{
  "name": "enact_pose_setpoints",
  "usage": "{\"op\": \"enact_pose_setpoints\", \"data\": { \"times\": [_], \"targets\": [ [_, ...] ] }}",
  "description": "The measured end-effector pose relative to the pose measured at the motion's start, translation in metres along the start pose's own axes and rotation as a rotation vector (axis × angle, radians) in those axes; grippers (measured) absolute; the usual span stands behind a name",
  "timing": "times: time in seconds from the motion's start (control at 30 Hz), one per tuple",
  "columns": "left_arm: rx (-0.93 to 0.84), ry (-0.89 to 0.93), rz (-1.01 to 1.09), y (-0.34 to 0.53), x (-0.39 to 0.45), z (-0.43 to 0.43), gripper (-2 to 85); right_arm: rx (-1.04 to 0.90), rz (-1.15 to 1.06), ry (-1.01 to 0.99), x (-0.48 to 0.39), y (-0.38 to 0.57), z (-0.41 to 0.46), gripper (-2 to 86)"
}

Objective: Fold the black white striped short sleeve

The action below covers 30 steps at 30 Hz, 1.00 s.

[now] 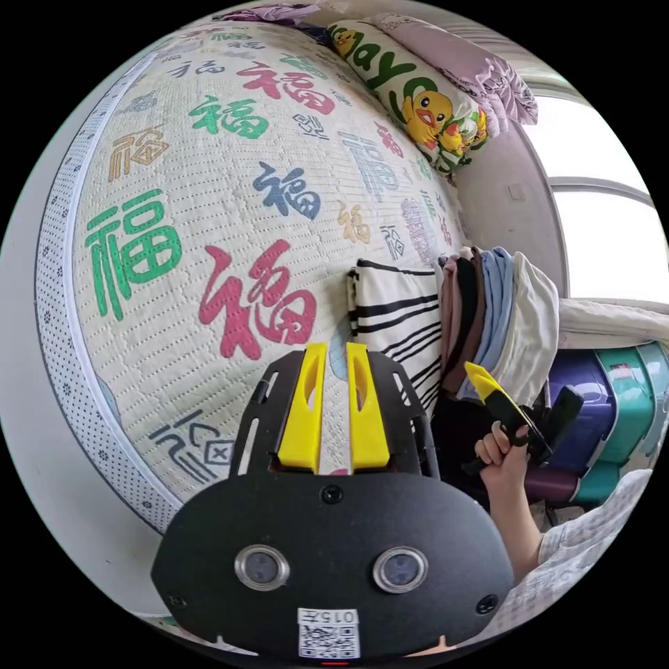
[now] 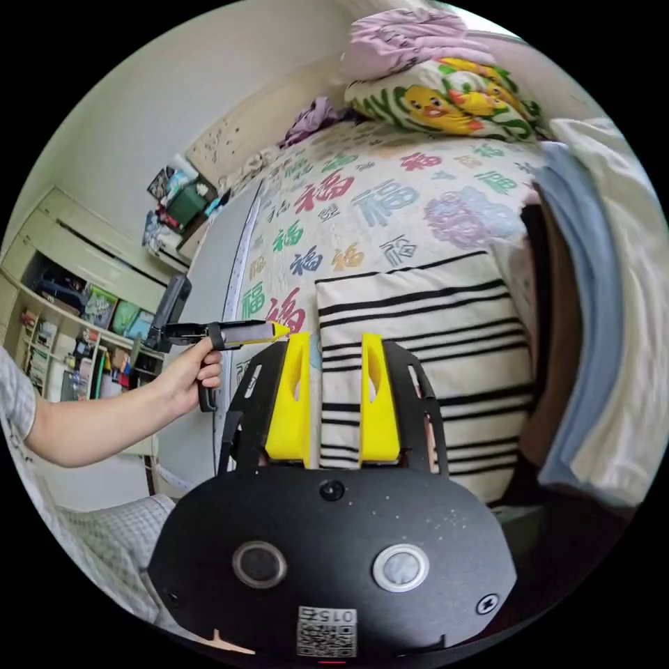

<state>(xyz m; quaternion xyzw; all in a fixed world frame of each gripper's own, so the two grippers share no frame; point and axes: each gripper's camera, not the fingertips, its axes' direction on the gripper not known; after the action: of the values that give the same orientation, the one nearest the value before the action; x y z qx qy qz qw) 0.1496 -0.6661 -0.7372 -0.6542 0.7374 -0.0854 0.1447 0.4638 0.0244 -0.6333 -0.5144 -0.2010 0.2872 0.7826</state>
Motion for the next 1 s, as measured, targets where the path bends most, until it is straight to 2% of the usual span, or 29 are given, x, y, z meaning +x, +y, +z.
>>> {"op": "enact_pose_setpoints", "data": {
  "times": [0.2, 0.23, 0.3, 0.4, 0.47, 0.57, 0.7, 0.83, 1.0],
  "targets": [
    [-0.002, 0.029, 0.033, -0.013, 0.004, 0.012, 4.9, -0.162, -0.131, 0.178, -0.037, -0.083, 0.132, 12.2],
    [-0.004, 0.031, 0.032, -0.014, 0.004, 0.012, 4.7, -0.248, -0.137, 0.237, -0.035, -0.088, 0.160, 10.2],
    [0.008, 0.043, 0.034, -0.014, 0.007, 0.009, 4.4, -0.248, -0.171, 0.318, -0.035, -0.088, 0.167, 7.7],
    [0.006, 0.078, 0.047, -0.016, 0.007, 0.008, 5.4, -0.194, -0.043, 0.126, -0.002, -0.084, 0.128, 3.5],
    [0.001, 0.074, 0.064, -0.018, 0.008, 0.012, 6.2, -0.064, 0.144, -0.004, 0.044, -0.061, 0.076, 2.4],
    [-0.010, 0.063, 0.059, -0.020, 0.006, 0.030, 9.2, 0.012, 0.269, -0.010, 0.084, -0.026, 0.024, 1.7],
    [0.028, 0.095, 0.018, -0.025, 0.005, 0.061, 10.2, 0.043, 0.320, 0.000, 0.107, 0.004, -0.010, 1.2],
    [0.017, 0.026, -0.036, -0.026, 0.001, 0.081, 3.2, 0.075, 0.293, 0.033, 0.101, 0.011, -0.033, 0.9],
    [0.083, 0.193, 0.103, 0.011, -0.006, 0.036, 0.9, 0.202, 0.214, 0.030, 0.061, 0.011, -0.074, 0.8]
  ]
}}
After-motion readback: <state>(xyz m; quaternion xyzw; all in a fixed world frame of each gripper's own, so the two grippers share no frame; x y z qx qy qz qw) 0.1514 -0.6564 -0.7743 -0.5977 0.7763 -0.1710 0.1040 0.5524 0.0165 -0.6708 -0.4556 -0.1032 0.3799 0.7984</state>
